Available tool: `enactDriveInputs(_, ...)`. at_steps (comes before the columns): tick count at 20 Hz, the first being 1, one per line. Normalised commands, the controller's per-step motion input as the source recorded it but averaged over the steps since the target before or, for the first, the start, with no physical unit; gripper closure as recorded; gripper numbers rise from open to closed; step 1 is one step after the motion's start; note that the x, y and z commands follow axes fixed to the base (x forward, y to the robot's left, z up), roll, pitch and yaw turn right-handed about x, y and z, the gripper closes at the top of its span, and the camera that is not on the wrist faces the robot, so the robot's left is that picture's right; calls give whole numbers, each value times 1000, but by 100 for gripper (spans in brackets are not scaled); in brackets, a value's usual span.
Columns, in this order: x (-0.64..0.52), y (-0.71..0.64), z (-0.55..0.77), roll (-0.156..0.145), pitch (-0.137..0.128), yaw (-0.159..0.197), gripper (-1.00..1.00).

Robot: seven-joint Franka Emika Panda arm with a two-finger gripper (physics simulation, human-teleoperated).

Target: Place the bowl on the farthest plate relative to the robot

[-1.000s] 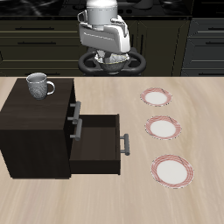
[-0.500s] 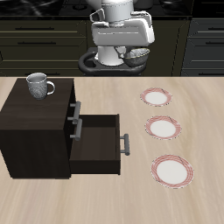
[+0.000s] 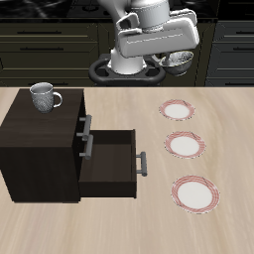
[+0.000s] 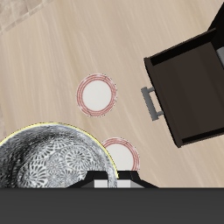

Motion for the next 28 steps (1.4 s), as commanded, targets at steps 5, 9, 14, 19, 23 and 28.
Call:
enactDriveInputs(5, 151, 359, 238, -27, 3, 254, 100)
enactDriveInputs(9, 109, 91, 194, -46, -14, 133, 100)
enactDriveInputs(14, 212, 172, 129, -58, -5, 188, 100)
enactDriveInputs(19, 162, -10, 62, -22, -23, 27, 100)
enactDriveInputs(23, 299, 16, -3, -11, -36, 13, 100)
enactDriveInputs(28, 333, 28, -4, -19, -35, -14, 100)
